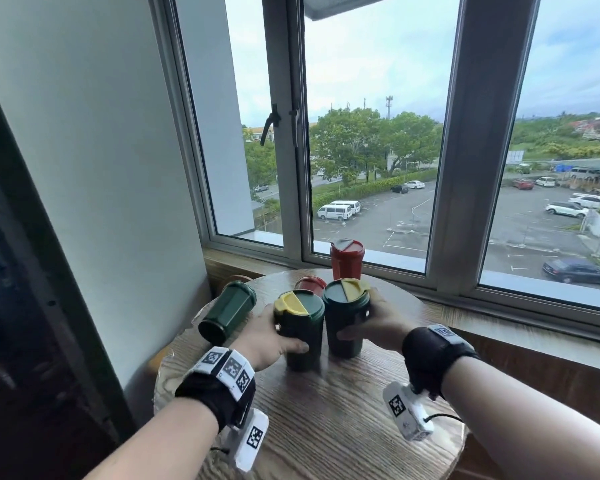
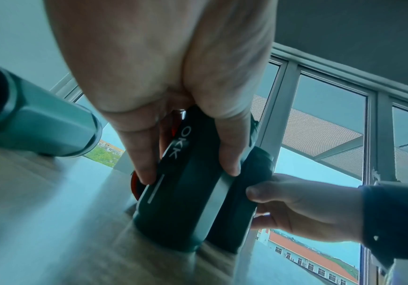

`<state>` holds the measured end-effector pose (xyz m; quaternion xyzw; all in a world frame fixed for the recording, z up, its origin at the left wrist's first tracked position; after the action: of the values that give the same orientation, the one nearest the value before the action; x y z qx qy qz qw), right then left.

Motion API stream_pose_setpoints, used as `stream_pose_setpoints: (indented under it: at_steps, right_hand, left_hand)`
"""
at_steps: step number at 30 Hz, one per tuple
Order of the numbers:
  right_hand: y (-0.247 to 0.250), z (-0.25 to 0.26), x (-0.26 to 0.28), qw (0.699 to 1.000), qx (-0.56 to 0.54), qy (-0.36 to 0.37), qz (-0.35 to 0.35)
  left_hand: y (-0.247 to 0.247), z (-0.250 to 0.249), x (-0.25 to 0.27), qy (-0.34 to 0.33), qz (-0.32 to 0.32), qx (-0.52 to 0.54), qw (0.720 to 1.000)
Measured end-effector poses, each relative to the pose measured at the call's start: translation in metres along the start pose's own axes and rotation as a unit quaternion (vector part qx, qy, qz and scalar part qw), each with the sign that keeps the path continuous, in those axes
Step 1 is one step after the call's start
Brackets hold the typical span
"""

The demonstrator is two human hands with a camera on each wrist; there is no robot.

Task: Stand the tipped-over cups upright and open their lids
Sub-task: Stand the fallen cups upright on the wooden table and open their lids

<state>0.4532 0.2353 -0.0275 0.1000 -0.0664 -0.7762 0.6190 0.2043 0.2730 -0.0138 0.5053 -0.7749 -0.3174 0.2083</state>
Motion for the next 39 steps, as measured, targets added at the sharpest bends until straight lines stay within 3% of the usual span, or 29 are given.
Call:
stream_pose_setpoints:
  at_steps: [7, 12, 17, 21, 29, 35, 39]
  right_hand:
    - [0.001, -0.003, -0.002, 1.0, 0.011, 0.003, -0.003]
    - [0.001, -0.009, -0.003, 1.0, 0.003, -0.001, 0.019]
    - [0.002, -0.015, 0.001, 0.999, 0.005, -0.012, 0.049]
    - [0.002, -0.02, -0.001, 0.999, 0.004, -0.011, 0.043]
    - [0.004, -0.031, -0.001, 0.999, 0.017, -0.021, 0.021]
    - [0.005, -0.032, 0.002, 0.999, 0.012, -0.038, 0.02]
    - [0.004, -0.03, 0.003, 0.999, 0.007, -0.04, 0.013]
  left_hand:
    - [-0.001, 0.004, 0.004, -0.008, -0.004, 0.008, 1.0]
    - [0.025, 0.004, 0.014, -0.015, 0.068, -0.101, 0.992]
    - [0.097, -0.003, 0.007, -0.016, -0.028, -0.177, 0.984]
    - [0.128, 0.012, -0.025, 0.025, -0.066, -0.249, 0.966]
    - [0.116, 0.064, -0.083, 0.127, 0.018, -0.384, 0.914]
    - [0.109, 0.076, -0.093, 0.166, 0.028, -0.299, 0.939]
    - [0.105, 0.075, -0.091, 0.132, 0.03, -0.186, 0.973]
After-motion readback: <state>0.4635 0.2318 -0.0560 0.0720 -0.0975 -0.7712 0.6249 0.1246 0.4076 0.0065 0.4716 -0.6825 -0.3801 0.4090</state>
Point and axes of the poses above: each hand's wrist, its own x-axis away from the middle knuckle, its own y-axis out of the back of the hand, z = x × y, the point moved 4 cm from there along -x, towards the middle knuckle, and after that the axes turned 14 degrees about -x, right-handed, at the moved point
